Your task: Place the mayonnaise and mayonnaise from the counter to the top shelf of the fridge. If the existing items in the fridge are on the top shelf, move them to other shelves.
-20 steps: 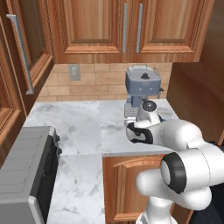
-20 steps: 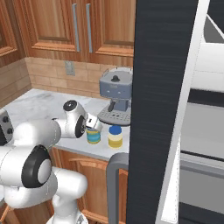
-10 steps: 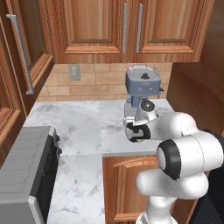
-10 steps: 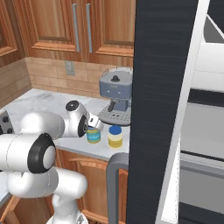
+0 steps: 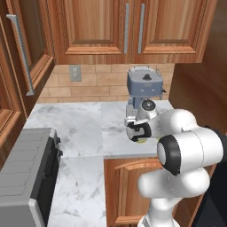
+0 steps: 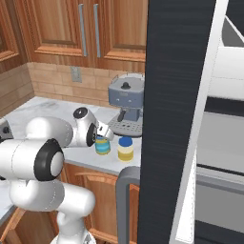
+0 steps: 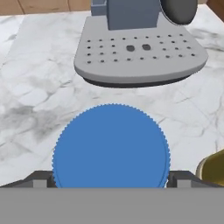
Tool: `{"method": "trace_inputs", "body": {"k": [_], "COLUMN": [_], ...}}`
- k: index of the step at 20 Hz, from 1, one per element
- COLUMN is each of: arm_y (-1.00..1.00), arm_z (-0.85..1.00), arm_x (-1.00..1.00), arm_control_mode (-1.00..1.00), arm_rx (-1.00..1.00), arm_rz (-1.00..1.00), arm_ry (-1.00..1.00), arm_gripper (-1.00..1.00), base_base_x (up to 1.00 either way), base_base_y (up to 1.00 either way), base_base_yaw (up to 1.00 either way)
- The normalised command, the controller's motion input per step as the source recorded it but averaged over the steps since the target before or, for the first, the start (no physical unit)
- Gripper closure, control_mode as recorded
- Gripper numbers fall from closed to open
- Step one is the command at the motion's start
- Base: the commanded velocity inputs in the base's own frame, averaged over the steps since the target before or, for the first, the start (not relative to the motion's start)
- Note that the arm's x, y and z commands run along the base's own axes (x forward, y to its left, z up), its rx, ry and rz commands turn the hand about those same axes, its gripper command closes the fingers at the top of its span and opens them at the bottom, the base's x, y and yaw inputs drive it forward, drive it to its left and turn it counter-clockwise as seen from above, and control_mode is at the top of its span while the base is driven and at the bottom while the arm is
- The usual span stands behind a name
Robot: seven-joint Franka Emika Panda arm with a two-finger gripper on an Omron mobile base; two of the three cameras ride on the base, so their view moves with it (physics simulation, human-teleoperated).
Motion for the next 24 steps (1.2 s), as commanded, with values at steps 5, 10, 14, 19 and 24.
{"method": "trace_inputs", "body": {"k": [5,10,14,19,24], "arm_y": [0.0,0.0,0.01,0.0,0.0], "arm_z": [0.09,0.9,1.0,1.0,1.0], "arm_x": [-0.09,-0.88,-1.0,-1.0,-1.0], "arm_control_mode": [-1.0,-1.0,-1.0,-1.0,-1.0], "arm_rx": [0.0,0.04,0.03,0.05,0.05], "arm_rz": [0.0,0.0,0.0,0.04,0.09], "arm_ry": [0.01,-0.07,-0.12,-0.07,-0.06], "arm_gripper": [1.0,1.0,1.0,1.0,1.0], "base_base_x": [0.0,0.0,0.0,0.0,0.0], "base_base_y": [0.0,0.0,0.0,0.0,0.0], "base_base_yaw": [0.0,0.0,0.0,0.0,0.0]}}
